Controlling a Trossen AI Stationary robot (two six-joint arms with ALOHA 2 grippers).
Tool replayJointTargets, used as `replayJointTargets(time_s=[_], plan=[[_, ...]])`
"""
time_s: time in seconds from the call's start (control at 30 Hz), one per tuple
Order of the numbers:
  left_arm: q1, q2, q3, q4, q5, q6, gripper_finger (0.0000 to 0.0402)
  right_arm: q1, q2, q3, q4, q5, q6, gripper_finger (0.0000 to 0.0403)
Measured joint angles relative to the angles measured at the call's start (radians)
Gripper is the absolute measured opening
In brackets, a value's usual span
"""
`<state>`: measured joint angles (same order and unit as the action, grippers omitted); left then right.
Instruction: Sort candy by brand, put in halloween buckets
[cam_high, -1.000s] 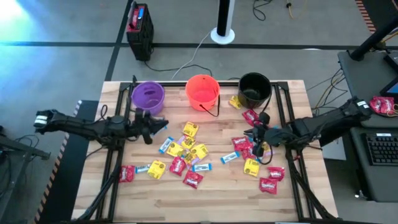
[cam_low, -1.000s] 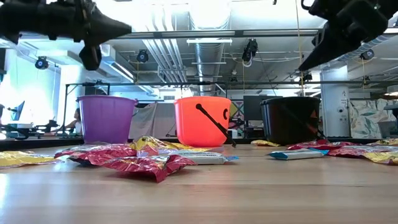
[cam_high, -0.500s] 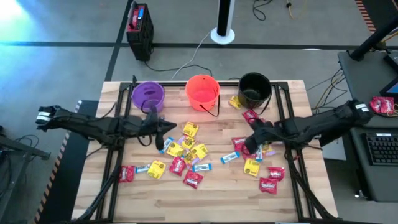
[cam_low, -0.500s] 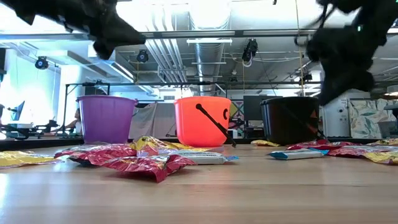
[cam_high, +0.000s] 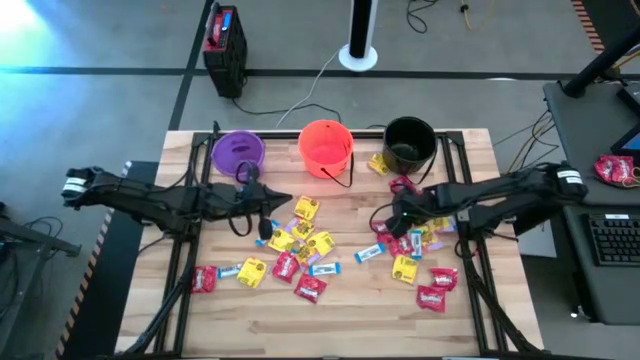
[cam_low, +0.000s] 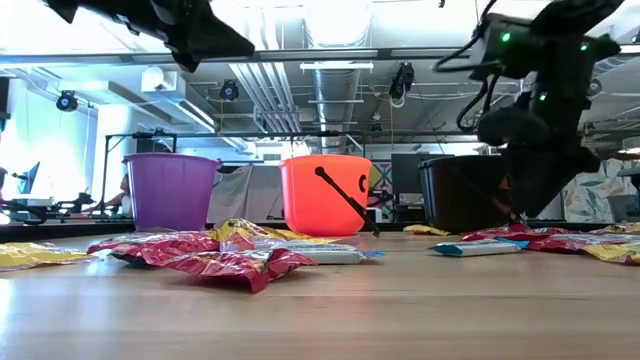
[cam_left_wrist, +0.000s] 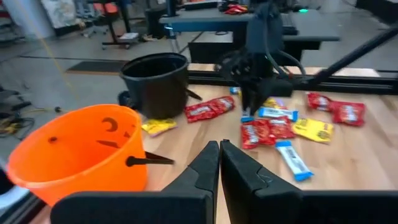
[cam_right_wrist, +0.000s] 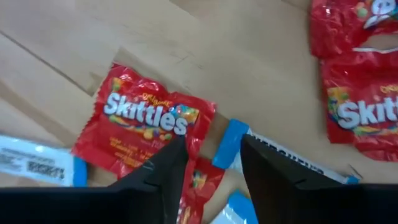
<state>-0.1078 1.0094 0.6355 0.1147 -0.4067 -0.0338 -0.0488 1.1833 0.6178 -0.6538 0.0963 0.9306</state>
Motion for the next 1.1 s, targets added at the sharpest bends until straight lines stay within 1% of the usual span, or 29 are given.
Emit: replayJointTargets(time_s=[0.13, 0.3, 0.37, 0.57, 0.73, 0.83, 1.03, 1.1], plan=[[0.000, 0.003, 0.001, 0.001, -0.014, 0.003, 0.0000, -0.001, 0.051, 0.000, 0.057, -0.002, -0.012, 0.0160], [0.000, -0.009, -0.012, 0.005, -0.014, 0.007, 0.0000, -0.011, 0.125, 0.000, 0.100, -0.047, -0.035, 0.0164], [0.000, -0.009, -0.013, 0.004, -0.014, 0.007, 0.0000, -0.016, 0.149, 0.000, 0.100, -0.049, -0.041, 0.0164], [0.000, 0.000, -0.014, 0.005, -0.014, 0.006, 0.0000, -0.017, 0.175, 0.003, 0.112, -0.047, -0.081, 0.0160], [0.000, 0.014, -0.014, 0.013, -0.014, 0.000, 0.0000, -0.020, 0.174, 0.000, 0.170, -0.046, -0.134, 0.0127], [0.000, 0.024, -0.014, 0.017, -0.014, -0.001, 0.0000, -0.024, 0.182, 0.000, 0.186, -0.044, -0.147, 0.0096], [0.000, 0.035, -0.015, 0.019, -0.013, -0.005, 0.0000, -0.024, 0.248, -0.003, 0.225, -0.044, -0.211, 0.0026], [0.000, 0.035, -0.015, 0.019, -0.013, -0.005, 0.0000, -0.024, 0.258, -0.003, 0.232, -0.044, -0.229, 0.0014]])
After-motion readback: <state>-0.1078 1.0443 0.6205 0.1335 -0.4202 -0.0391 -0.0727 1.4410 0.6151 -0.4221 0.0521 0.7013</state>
